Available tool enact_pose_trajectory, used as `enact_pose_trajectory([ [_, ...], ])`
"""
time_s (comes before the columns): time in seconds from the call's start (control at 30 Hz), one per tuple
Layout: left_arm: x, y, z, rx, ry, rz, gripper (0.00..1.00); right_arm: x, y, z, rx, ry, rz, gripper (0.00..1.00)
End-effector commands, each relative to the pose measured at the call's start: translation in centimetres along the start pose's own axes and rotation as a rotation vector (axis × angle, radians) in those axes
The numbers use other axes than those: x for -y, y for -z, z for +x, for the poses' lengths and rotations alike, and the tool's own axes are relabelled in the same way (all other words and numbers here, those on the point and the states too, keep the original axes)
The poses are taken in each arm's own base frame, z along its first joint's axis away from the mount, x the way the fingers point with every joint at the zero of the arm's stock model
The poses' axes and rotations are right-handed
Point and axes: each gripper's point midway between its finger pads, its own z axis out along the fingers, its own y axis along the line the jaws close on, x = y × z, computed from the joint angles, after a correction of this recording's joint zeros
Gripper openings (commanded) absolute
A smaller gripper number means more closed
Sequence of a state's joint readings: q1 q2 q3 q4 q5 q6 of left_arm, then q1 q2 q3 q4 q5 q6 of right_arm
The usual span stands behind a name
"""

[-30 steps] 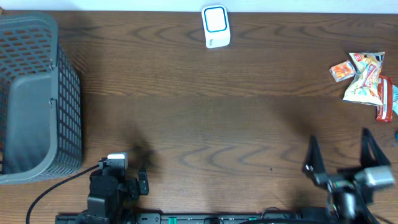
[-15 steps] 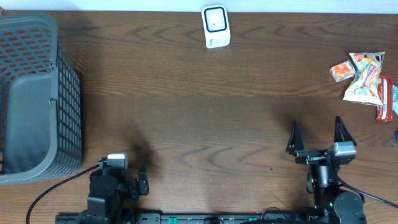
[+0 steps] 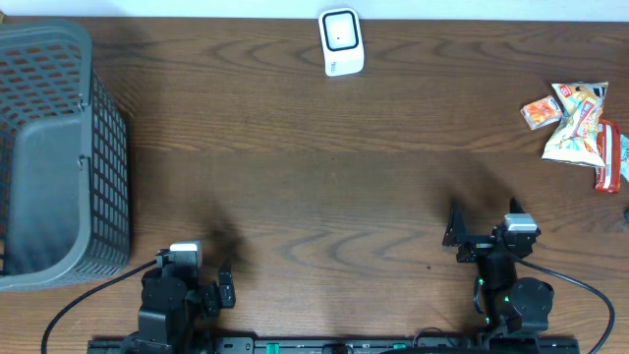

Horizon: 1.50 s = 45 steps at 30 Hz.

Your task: Scan the item barcode

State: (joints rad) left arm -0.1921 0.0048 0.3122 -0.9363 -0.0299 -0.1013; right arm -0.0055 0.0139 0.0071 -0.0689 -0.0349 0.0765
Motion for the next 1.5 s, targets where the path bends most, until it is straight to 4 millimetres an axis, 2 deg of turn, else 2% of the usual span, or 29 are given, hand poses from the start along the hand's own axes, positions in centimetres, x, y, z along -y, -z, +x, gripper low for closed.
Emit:
enact_pose_trajectory([
  [0.0, -0.1, 0.0, 0.1, -0.003, -0.001, -0.007, 1.0, 0.7, 0.1, 0.0, 0.005, -0.013, 0.037, 0.99],
  [1.17, -0.1, 0.0, -0.1, 0.005, 0.0, -0.005, 1.0, 0.7, 0.1, 0.0, 0.004, -0.013, 0.037, 0.99],
  [1.23, 0.1, 0.0, -1.3, 0.057, 0.005, 0.004, 1.0, 0.7, 0.1, 0.0, 0.004, -0.013, 0.037, 0.99],
  [1.4, 1.0, 0.3, -6.6, 0.286, 0.011, 0.04, 1.0, 0.7, 0.1, 0.0, 0.004, -0.013, 0.037, 0.99],
  [1.47, 1.3, 0.3, -8.2, 0.362, 0.004, 0.049, 1.0, 0.7, 0.1, 0.0, 0.004, -0.013, 0.037, 0.99],
])
